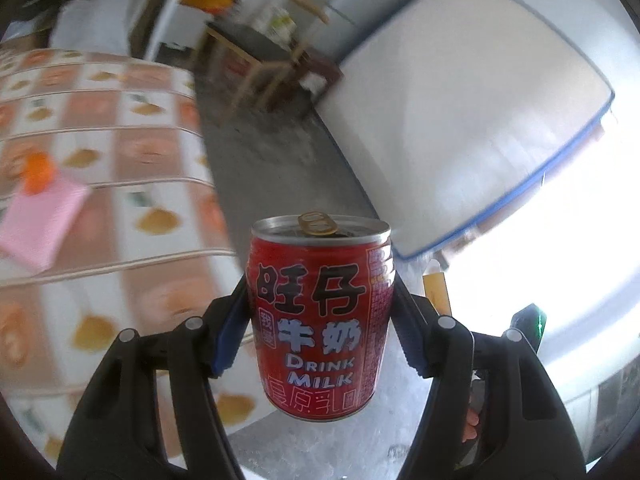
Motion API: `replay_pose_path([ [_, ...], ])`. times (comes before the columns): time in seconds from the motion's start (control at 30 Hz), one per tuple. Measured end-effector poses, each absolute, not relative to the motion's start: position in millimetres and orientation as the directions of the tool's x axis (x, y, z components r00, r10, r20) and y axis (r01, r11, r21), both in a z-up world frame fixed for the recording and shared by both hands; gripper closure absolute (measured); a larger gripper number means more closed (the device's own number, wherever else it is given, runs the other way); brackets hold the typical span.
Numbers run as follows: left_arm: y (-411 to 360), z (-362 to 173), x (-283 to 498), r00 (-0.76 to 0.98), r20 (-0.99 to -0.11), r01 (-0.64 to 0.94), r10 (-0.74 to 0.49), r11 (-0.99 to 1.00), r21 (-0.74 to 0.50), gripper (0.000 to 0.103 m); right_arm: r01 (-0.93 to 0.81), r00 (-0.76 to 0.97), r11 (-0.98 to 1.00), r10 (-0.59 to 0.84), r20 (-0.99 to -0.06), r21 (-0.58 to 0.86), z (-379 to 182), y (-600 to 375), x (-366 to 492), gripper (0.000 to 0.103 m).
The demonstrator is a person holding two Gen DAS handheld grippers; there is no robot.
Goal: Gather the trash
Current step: 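Open the left gripper to drop the can, then open the right gripper to drop the box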
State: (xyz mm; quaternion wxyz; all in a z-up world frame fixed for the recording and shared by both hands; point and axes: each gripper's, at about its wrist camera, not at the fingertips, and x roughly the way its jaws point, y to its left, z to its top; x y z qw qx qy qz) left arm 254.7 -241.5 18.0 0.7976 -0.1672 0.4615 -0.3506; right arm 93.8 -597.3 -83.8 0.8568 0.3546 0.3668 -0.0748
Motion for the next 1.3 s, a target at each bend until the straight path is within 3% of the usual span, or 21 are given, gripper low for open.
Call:
replay_pose_path([
  [0.33,-394.0,-63.7,297.1,0.081,-0.767,0.397,-0.637,0.726,-0.562,0.041,0.525,0.651,0.591,0.185,-0.736,0.613,-180.5,-645.9,95.0,0.028],
  [0.47,-438.0,-88.7,314.4,0.064,-0.795,0.370,-0.603,0.755,-0.542,0.042,0.550,0.647,0.550,0.195,-0.737,0.628,-203.5,-658.6,96.1,0.028],
  [0.5,-449.1,-94.7,318.7,0.058,-0.797,0.357,-0.602,0.758,-0.546,0.040,0.553,0.646,0.547,0.196,-0.738,0.629,-206.3,-659.0,95.7,0.028],
  [0.57,-473.9,-114.4,331.8,0.006,-0.788,0.327,-0.616,0.746,-0.580,0.016,0.563,0.641,0.537,0.196,-0.742,0.628,-214.5,-664.2,93.1,0.028],
  [0.63,-485.2,-130.5,341.4,0.015,-0.816,0.293,-0.577,0.783,-0.548,0.016,0.576,0.633,0.526,0.197,-0.748,0.626,-222.7,-667.5,92.5,0.028],
  [0.77,-471.4,-143.7,346.6,0.022,-0.811,0.226,-0.584,0.793,-0.565,0.016,0.594,0.614,0.521,0.197,-0.764,0.613,-233.0,-671.2,89.8,0.028],
  [0.87,-457.4,-132.0,341.9,0.050,-0.804,0.260,-0.592,0.785,-0.562,0.016,0.607,0.598,0.521,0.197,-0.777,0.600,-238.5,-672.1,91.0,0.028],
  [1.3,-319.4,-24.7,286.0,0.258,-0.705,0.440,-0.661,0.730,-0.523,0.016,0.550,0.507,0.712,0.130,-0.852,0.437,-248.2,-660.0,206.7,0.028],
])
